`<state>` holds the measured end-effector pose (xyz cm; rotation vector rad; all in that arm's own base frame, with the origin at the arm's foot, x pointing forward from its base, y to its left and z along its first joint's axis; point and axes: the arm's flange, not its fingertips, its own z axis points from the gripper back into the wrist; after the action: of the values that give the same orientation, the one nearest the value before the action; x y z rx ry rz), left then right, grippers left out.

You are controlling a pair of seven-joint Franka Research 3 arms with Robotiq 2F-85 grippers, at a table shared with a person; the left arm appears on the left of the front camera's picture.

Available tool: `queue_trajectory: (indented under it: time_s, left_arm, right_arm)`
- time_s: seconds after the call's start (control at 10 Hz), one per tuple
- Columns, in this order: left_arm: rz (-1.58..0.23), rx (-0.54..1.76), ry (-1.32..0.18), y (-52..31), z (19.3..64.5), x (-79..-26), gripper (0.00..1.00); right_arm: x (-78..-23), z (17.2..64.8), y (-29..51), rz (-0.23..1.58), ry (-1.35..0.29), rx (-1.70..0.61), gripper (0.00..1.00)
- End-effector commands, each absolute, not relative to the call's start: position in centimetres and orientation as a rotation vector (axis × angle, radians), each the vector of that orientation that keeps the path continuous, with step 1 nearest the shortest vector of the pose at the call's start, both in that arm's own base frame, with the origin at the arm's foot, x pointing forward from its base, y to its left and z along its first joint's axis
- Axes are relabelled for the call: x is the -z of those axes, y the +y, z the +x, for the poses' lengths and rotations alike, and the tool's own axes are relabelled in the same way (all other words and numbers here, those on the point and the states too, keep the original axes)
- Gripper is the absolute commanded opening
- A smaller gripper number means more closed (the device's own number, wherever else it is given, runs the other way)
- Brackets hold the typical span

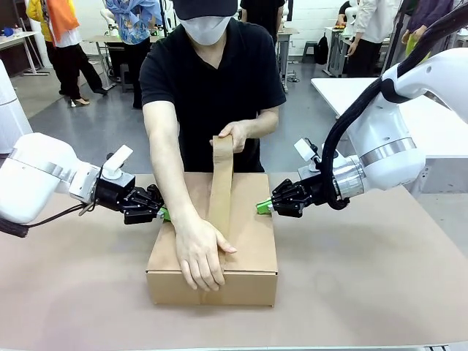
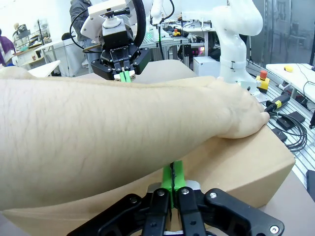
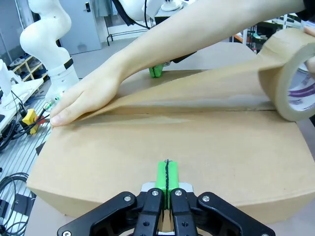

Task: Wrap the clocks to prevent damage.
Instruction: After the human seals the box with tape, release both hands from the side flaps of the Package Box.

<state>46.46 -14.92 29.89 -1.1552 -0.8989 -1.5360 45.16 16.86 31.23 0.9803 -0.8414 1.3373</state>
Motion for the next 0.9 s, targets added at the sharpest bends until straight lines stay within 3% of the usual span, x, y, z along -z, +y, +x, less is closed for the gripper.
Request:
queue_trajectory:
  time_s: [0.0, 0.8]
  left_arm:
    - [-1.15, 1.546, -0.893, -15.02, 46.39, -29.79, 0.0]
    - [-1.15, 1.546, -0.893, -15.02, 46.39, -29.79, 0.0]
  right_arm:
    - [-30.92, 45.08, 17.07, 0.979, -0.842, -1.324, 0.01]
    - [-30.92, 45.08, 17.07, 0.979, -0.842, -1.324, 0.01]
